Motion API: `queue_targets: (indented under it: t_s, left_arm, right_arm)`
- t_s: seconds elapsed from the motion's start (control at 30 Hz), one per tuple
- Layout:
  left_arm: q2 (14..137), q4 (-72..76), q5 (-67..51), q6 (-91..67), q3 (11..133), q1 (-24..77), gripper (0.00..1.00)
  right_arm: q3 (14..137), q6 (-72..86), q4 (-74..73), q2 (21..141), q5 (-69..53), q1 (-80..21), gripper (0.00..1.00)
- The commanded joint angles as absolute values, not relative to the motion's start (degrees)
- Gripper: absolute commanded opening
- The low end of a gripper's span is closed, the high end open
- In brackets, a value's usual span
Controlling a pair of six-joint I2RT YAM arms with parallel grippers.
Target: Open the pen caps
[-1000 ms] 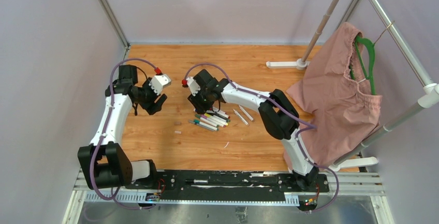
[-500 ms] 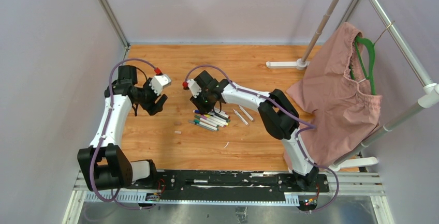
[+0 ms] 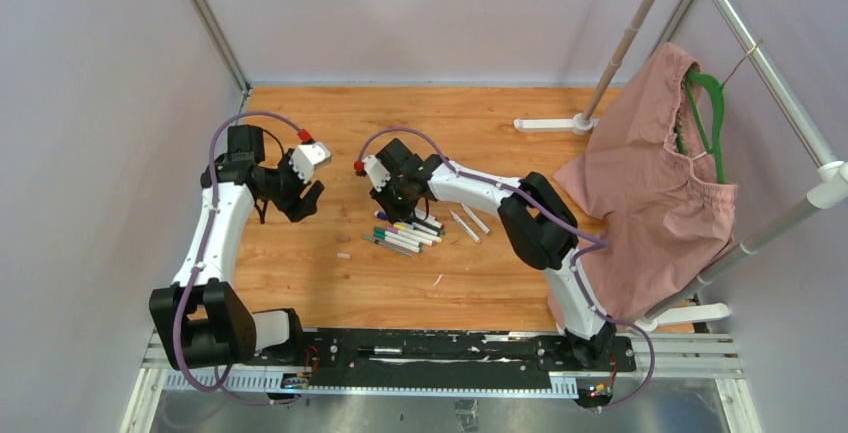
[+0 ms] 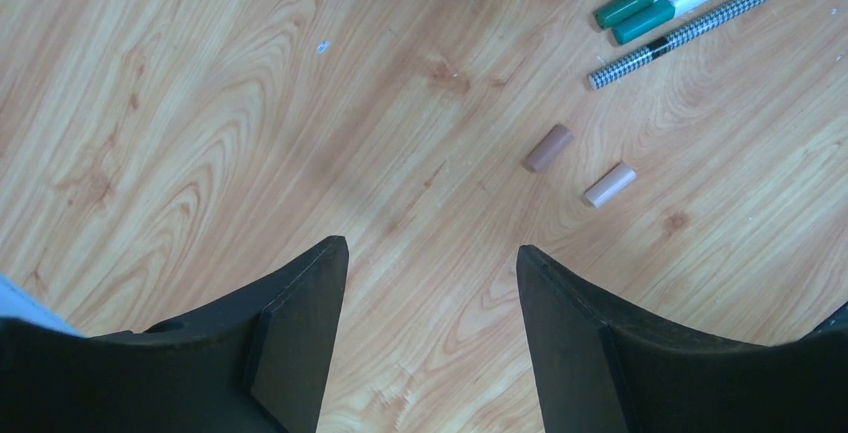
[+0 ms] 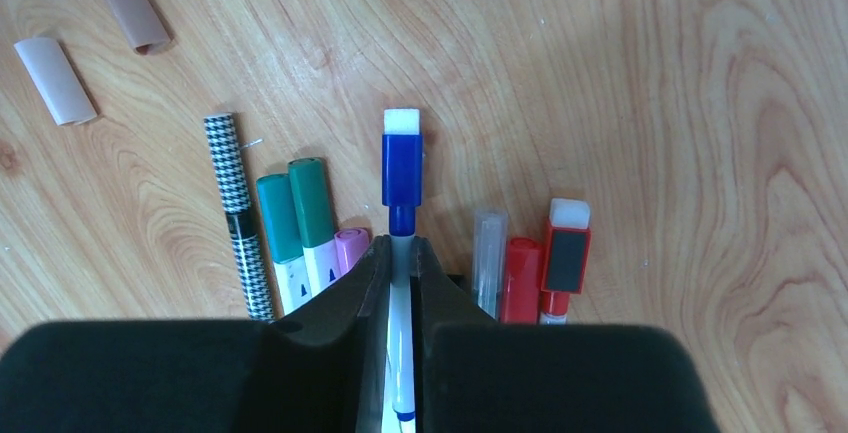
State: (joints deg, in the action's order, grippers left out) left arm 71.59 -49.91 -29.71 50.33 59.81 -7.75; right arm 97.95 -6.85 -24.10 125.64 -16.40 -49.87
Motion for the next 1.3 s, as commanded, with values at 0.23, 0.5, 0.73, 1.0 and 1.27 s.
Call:
queue_targets:
  t_s: [0.23, 0.5, 0.73, 1.0, 1.27]
  left_arm:
    - [66.2, -51.6, -39.3, 64.7, 53.8, -7.5, 0.67]
    - [58.0, -51.6, -37.7, 76.9, 52.1, 0.3, 0.66]
    - [50.6, -51.5, -36.0, 88.8, 52.0, 10.7, 0.66]
    - [48.9, -51.5, -31.2, 93.8, 50.5, 17.1, 0.66]
    - [48.8, -49.6, -27.6, 97.3, 49.4, 18.9, 0.52]
  right_arm:
    - [98.0, -3.7, -25.5, 119.7, -18.7, -48.9, 0.00]
    - [95.0, 3.4, -25.2, 112.0, -29.7, -47.7, 0.00]
    - [94.3, 12.1, -24.3, 109.2, -42.6, -47.7, 0.00]
    - [93.4, 20.2, -18.6, 107.0, -51.0, -47.7, 0.00]
    - [93.0, 26.0, -13.9, 107.6, -56.1, -47.7, 0.00]
